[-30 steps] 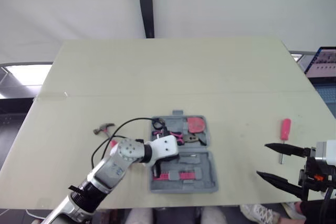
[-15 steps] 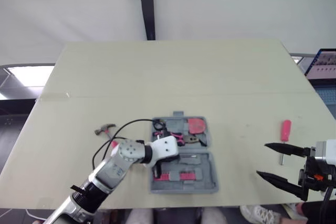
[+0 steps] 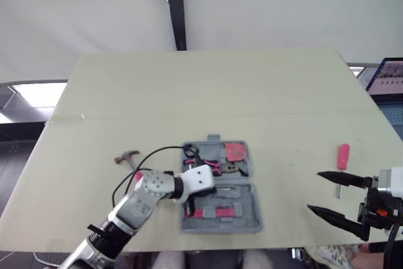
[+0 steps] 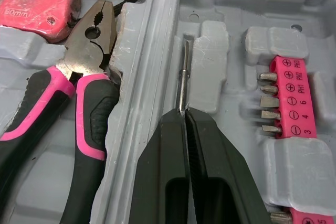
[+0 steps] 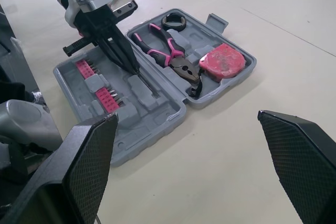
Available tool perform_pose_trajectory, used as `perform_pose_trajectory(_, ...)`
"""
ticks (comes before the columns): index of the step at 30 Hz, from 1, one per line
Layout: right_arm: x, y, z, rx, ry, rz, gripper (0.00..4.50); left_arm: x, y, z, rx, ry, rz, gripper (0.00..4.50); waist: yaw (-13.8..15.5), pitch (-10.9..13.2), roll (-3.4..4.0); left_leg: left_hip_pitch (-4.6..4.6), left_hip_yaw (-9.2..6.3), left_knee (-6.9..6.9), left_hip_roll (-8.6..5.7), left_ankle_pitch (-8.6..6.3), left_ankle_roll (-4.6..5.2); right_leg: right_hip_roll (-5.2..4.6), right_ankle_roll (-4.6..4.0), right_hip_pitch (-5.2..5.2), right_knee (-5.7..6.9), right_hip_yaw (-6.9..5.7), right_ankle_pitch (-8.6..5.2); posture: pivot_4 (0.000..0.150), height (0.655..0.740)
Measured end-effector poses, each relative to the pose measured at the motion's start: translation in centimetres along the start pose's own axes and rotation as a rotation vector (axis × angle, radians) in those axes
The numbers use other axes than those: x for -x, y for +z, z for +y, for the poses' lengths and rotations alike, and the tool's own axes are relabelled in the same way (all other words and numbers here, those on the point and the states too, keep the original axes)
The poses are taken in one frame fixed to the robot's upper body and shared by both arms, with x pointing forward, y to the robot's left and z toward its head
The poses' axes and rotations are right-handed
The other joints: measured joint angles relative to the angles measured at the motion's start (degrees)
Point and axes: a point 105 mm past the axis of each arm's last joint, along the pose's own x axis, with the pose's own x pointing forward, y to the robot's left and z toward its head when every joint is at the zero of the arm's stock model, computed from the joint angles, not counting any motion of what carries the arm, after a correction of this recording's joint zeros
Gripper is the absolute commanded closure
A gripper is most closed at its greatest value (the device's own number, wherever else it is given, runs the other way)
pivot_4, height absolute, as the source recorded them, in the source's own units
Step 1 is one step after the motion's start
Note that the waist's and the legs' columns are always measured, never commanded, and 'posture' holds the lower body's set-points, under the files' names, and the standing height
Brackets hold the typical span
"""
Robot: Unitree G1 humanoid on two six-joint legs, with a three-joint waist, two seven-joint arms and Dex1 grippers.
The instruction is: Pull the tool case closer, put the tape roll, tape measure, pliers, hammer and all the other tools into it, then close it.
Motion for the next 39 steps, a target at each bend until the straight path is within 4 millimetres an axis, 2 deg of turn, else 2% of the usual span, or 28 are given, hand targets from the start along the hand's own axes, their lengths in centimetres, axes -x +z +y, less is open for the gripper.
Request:
perform_pose_trajectory(4, -0.4, 0.2, 0.0, 0.005, 0.013, -0.01, 0.0, 1.1, -0.1, 0.4, 0.087, 0.065, -0.074, 4.32, -0.51, 0.08, 0.1, -0.05, 0.01, -0.02, 0.05, 0.01, -0.01, 0.02, 0.01, -0.11, 0.02, -0.01, 0.0, 0.15, 0.74)
perform_pose_trajectory(8, -0.7, 0.1, 0.0, 0.001, 0.023, -0.014, 0.0, 3.0, -0.1, 0.7, 0.186, 0.119, -0.138, 4.32, -0.82, 0.44, -0.16, -0.15, 0.0, -0.03, 0.06, 0.01, -0.02, 0.03, 0.01, -0.21, 0.02, -0.02, 0.0, 0.15, 0.74)
perform_pose_trajectory(9, -1.0, 0.1, -0.1, 0.002, 0.036, -0.017, 0.0, 4.3, 0.2, 0.9, 0.216, 0.16, -0.192, 4.32, -0.83, 0.55, -0.3, -0.18, -0.01, -0.03, 0.05, 0.01, -0.01, 0.02, 0.01, -0.23, 0.0, -0.01, 0.0, 0.15, 0.74)
perform_pose_trajectory(10, -1.3, 0.1, 0.0, -0.001, 0.048, -0.019, 0.0, 7.0, 1.4, 1.4, 0.225, 0.233, -0.297, 4.32, -1.14, 0.69, -0.46, -0.22, -0.09, -0.04, 0.08, 0.01, -0.02, 0.02, 0.0, -0.24, 0.0, -0.07, 0.0, 0.15, 0.74)
perform_pose_trajectory(12, -1.6, -0.2, 0.0, -0.013, 0.057, -0.019, 0.0, 9.8, 1.8, 2.0, 0.216, 0.31, -0.34, 4.32, -1.23, 0.71, -0.44, -0.24, -0.13, -0.03, 0.07, 0.01, -0.02, 0.02, 0.0, -0.22, -0.02, -0.1, 0.0, 0.15, 0.74)
perform_pose_trajectory(13, -1.8, -0.3, 0.1, -0.018, 0.066, -0.019, 0.0, 11.2, 1.6, 2.3, 0.207, 0.354, -0.335, 3.82, -1.2, 0.72, -0.38, -0.23, -0.12, -0.02, 0.05, 0.01, -0.02, 0.01, 0.0, -0.2, -0.02, -0.1, 0.0, 0.15, 0.74)
perform_pose_trajectory(14, -1.9, -0.4, 0.1, -0.021, 0.071, -0.02, 0.0, 12.2, 1.4, 2.3, 0.211, 0.384, -0.336, 3.63, -1.22, 0.73, -0.35, -0.22, -0.1, -0.02, 0.04, 0.01, -0.02, 0.0, 0.01, -0.19, -0.04, -0.09, 0.0, 0.15, 0.74)
perform_pose_trajectory(15, -2.0, -0.4, 0.2, -0.023, 0.072, -0.02, 0.0, 12.8, 1.2, 2.1, 0.223, 0.408, -0.339, 3.2, -1.25, 0.74, -0.35, -0.23, -0.11, -0.02, 0.04, 0.0, -0.02, 0.0, 0.01, -0.18, -0.07, -0.08, 0.0, 0.15, 0.74)
perform_pose_trajectory(19, -2.1, -0.5, 0.1, -0.02, 0.073, -0.02, 0.0, 15.3, 0.2, 1.1, 0.285, 0.493, -0.354, 1.3, -1.44, 0.82, -0.48, -0.24, -0.12, -0.04, 0.06, 0.0, -0.03, 0.01, 0.01, -0.18, -0.12, -0.11, 0.0, 0.15, 0.74)
perform_pose_trajectory(21, -2.2, -0.6, 0.2, -0.022, 0.082, -0.022, 0.0, 16.7, -0.2, -0.2, 0.307, 0.532, -0.355, 0.25, -1.63, 0.86, -0.54, -0.24, -0.11, -0.08, 0.07, -0.01, -0.03, 0.02, 0.0, -0.17, -0.2, -0.1, 0.0, 0.15, 0.74)
perform_pose_trajectory(22, -2.1, -0.9, 0.3, -0.03, 0.082, -0.02, 0.0, 17.1, -0.6, -0.8, 0.325, 0.545, -0.348, 0.12, -1.64, 0.86, -0.54, -0.22, -0.08, -0.15, 0.06, -0.01, -0.04, 0.02, 0.0, -0.17, -0.25, -0.09, 0.0, 0.15, 0.74)
perform_pose_trajectory(25, -2.1, -1.4, 0.3, -0.043, 0.086, -0.014, 0.0, 18.0, -1.7, -2.7, 0.373, 0.58, -0.326, 0.12, -1.65, 0.93, -0.6, -0.21, -0.06, -0.17, 0.06, -0.01, -0.04, 0.02, 0.0, -0.16, -0.31, -0.08, -0.01, 0.15, 0.74)
perform_pose_trajectory(29, -2.2, -2.0, 0.8, -0.036, 0.108, 0.006, 0.0, 18.4, -4.1, -6.8, 0.451, 0.594, -0.265, 0.12, -1.68, 1.02, -0.74, -0.23, -0.02, -0.22, 0.07, -0.04, -0.05, 0.02, -0.04, -0.18, -0.5, -0.08, -0.03, 0.15, 0.74)
perform_pose_trajectory(31, -2.1, -3.0, 1.1, -0.06, 0.121, 0.031, 0.0, 18.7, -5.0, -8.0, 0.459, 0.604, -0.238, 0.12, -1.4, 1.07, -0.77, -0.25, -0.06, -0.22, 0.06, -0.05, -0.05, 0.02, -0.09, -0.18, -0.7, -0.11, -0.05, 0.15, 0.74)
perform_pose_trajectory(35, -1.8, -3.7, 1.5, -0.069, 0.12, 0.05, 0.0, 19.4, -6.7, -10.0, 0.482, 0.647, -0.2, 0.12, -1.59, 1.13, -0.76, -0.25, -0.04, -0.25, 0.08, -0.08, -0.05, 0.02, -0.13, -0.19, -0.74, -0.08, -0.07, 0.15, 0.74)
perform_pose_trajectory(39, -1.5, -4.2, 1.8, -0.089, 0.121, 0.066, 0.0, 20.3, -7.7, -10.8, 0.474, 0.687, -0.174, 0.12, -1.64, 1.17, -0.77, -0.26, -0.03, -0.27, 0.08, -0.09, -0.03, 0.02, -0.17, -0.21, -0.75, -0.08, -0.09, 0.15, 0.74)
